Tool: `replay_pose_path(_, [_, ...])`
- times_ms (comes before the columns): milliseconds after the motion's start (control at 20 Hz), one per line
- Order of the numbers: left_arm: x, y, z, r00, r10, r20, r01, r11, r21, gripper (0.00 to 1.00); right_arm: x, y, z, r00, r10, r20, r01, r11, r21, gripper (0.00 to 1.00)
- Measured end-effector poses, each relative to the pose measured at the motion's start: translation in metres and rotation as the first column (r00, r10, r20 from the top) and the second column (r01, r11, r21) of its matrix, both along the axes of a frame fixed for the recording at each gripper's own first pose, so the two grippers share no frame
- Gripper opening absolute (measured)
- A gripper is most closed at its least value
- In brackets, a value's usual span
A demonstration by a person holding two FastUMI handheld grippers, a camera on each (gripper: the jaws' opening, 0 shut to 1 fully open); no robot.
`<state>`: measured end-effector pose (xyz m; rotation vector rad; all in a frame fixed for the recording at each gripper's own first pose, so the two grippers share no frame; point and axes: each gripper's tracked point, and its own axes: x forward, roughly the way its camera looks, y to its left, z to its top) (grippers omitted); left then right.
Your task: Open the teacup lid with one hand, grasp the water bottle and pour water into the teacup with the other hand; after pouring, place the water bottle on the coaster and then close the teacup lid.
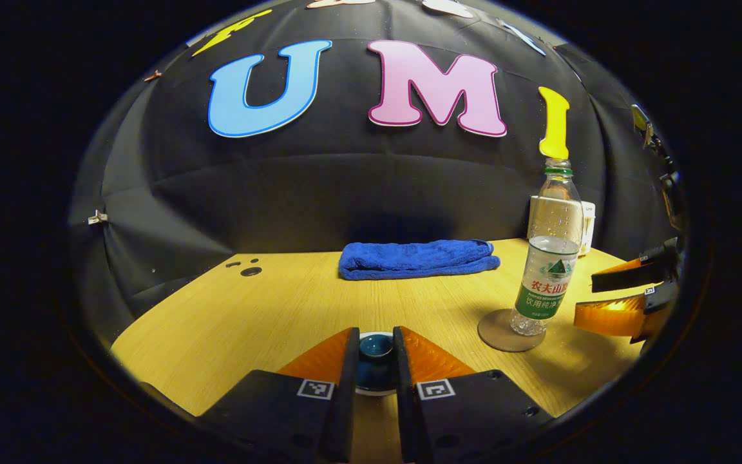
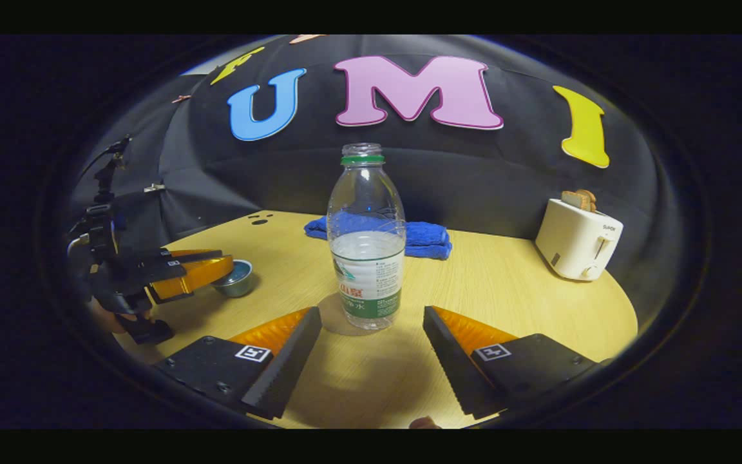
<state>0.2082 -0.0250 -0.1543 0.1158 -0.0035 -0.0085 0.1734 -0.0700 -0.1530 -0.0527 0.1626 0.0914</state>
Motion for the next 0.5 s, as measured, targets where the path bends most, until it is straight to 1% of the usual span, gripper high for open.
replay_pose_path(50, [-0.004, -0.003, 0.005, 1.000, -0.006, 0.004, 0.006, 1.000, 0.004, 0.43, -0.004, -0.003, 0.002, 1.000, -0.007, -0.002, 0.007, 1.000, -0.001, 0.96])
replay_pose_path(100, [-0.009, -0.002, 0.012, 1.000, -0.003, 0.012, 0.003, 1.000, 0.009, 0.59, -0.008, -0.005, 0.005, 1.000, -0.010, -0.002, 0.010, 1.000, 0.007, 0.98])
replay_pose_path(150, [-0.017, -0.002, 0.021, 1.000, -0.003, 0.025, 0.003, 1.000, 0.012, 0.75, -0.012, -0.006, 0.010, 1.000, -0.010, -0.003, 0.010, 1.000, 0.017, 0.96])
replay_pose_path(200, [-0.027, -0.001, 0.032, 0.999, 0.005, 0.035, -0.005, 1.000, 0.014, 0.92, -0.019, -0.007, 0.016, 1.000, -0.011, -0.005, 0.011, 1.000, 0.022, 0.98])
replay_pose_path(300, [-0.055, -0.001, 0.054, 0.999, 0.025, 0.045, -0.026, 1.000, 0.012, 0.95, -0.035, -0.015, 0.038, 1.000, -0.023, 0.017, 0.023, 1.000, -0.006, 0.98])
replay_pose_path(400, [-0.089, -0.003, 0.082, 0.996, 0.055, 0.064, -0.055, 0.998, 0.006, 0.96, -0.054, -0.018, 0.066, 0.999, -0.022, 0.044, 0.022, 1.000, 0.004, 0.96])
replay_pose_path(500, [-0.122, -0.012, 0.112, 0.994, 0.069, 0.087, -0.068, 0.997, -0.022, 0.98, -0.073, -0.021, 0.097, 0.996, -0.019, 0.083, 0.017, 0.999, 0.028, 0.96])
